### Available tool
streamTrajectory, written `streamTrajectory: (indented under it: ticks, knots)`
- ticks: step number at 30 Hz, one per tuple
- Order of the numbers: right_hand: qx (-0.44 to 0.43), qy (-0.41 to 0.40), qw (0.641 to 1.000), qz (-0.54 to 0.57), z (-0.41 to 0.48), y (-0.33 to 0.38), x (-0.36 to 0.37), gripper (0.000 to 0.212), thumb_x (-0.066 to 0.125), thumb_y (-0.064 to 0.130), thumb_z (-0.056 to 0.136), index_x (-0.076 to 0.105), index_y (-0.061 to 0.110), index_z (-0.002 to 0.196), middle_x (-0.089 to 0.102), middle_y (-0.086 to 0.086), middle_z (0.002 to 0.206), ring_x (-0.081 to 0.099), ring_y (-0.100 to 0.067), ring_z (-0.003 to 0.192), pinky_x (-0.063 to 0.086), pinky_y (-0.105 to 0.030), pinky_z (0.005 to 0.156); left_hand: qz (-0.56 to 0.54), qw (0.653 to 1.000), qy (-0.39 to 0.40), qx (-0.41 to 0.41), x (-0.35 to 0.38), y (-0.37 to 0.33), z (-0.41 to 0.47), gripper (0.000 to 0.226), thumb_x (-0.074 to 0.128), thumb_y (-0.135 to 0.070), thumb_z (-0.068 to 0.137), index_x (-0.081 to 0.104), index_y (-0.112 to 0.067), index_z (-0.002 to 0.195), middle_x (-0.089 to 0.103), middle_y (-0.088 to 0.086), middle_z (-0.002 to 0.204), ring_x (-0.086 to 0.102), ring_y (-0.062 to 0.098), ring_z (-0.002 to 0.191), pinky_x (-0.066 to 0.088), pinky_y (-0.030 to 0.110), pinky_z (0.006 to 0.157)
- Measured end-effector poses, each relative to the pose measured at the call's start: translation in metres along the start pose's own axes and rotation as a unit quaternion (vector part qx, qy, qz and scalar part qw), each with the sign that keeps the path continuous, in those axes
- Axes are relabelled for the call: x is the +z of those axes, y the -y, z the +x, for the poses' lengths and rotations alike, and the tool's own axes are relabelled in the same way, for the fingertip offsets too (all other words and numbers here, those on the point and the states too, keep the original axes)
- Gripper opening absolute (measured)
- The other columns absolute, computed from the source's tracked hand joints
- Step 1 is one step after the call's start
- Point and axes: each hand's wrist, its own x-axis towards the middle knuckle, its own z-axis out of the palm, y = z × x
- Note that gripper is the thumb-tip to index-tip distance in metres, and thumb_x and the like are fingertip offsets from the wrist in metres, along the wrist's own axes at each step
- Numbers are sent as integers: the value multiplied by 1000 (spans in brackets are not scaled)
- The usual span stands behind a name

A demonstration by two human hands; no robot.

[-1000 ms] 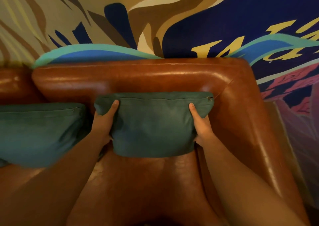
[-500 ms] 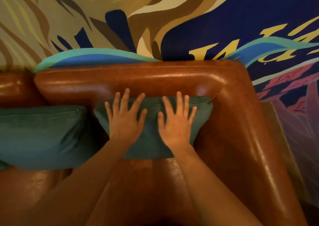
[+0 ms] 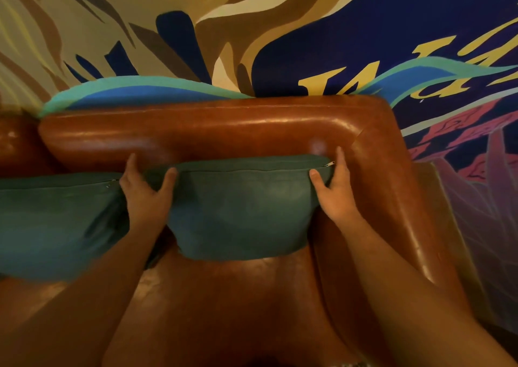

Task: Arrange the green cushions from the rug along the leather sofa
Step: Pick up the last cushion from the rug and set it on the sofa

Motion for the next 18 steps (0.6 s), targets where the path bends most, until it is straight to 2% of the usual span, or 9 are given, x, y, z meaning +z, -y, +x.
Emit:
streamTrajectory:
  ticks: [1,2,4,5,7,10,14,16,18]
  knots:
    - [54,-11,992,115,-6,0,6,104,68,74,84,16,36,166,37,2,166,38,-19,150,30,-48,126,-113,992,-2,-64,2,2,-3,103,76,-70,80,27,-34,164,41,5,162,42,24,148,33,38,119]
    - [120,1,972,202,-15,0,17,103,69,77,79,27,35,163,54,7,153,54,-15,136,39,-47,119,-199,972,13,-123,6,4,-7,105,81,-73,72,34,-40,160,52,-2,156,51,21,142,40,40,117]
    - [209,48,918,333,-27,-4,40,91,71,82,72,54,34,148,74,11,125,71,-12,112,50,-47,106,-276,943,64,-176,18,7,-11,89,89,-63,71,49,-45,148,67,-10,139,64,17,127,53,47,108]
    - [222,56,904,361,-29,-7,50,93,73,86,65,60,34,141,77,9,121,74,-14,110,53,-48,105,-291,937,76,-178,21,9,-9,80,89,-57,74,53,-46,144,70,-11,134,67,17,123,55,48,104]
    - [218,58,889,398,-27,-13,59,100,73,92,59,61,35,141,76,6,125,73,-17,115,54,-50,106,-330,920,97,-188,22,12,-4,70,86,-60,77,57,-50,139,71,-9,134,67,20,124,57,52,100]
    - [218,49,871,438,-22,-23,60,102,63,99,63,59,38,145,72,5,134,69,-18,124,47,-50,113,-352,904,122,-210,17,22,-1,82,77,-85,66,55,-57,140,67,-11,140,64,24,129,51,63,103]
    - [230,39,878,417,-26,-19,71,93,59,96,70,63,34,139,77,5,123,73,-18,114,53,-48,106,-314,913,108,-237,30,19,-12,62,75,-80,74,59,-58,129,70,-11,133,67,22,120,55,57,101]
    - [233,58,874,422,-22,-17,69,97,60,98,66,62,36,140,76,5,124,73,-19,115,52,-50,107,-318,911,104,-239,30,16,-7,67,76,-82,71,58,-58,131,70,-10,133,67,25,122,55,60,101]
    - [234,71,867,433,-18,-20,61,102,63,100,60,58,44,144,73,8,131,69,-20,122,47,-54,113,-360,895,96,-247,24,16,-1,83,81,-82,65,54,-56,139,68,-9,136,66,26,123,54,62,101]
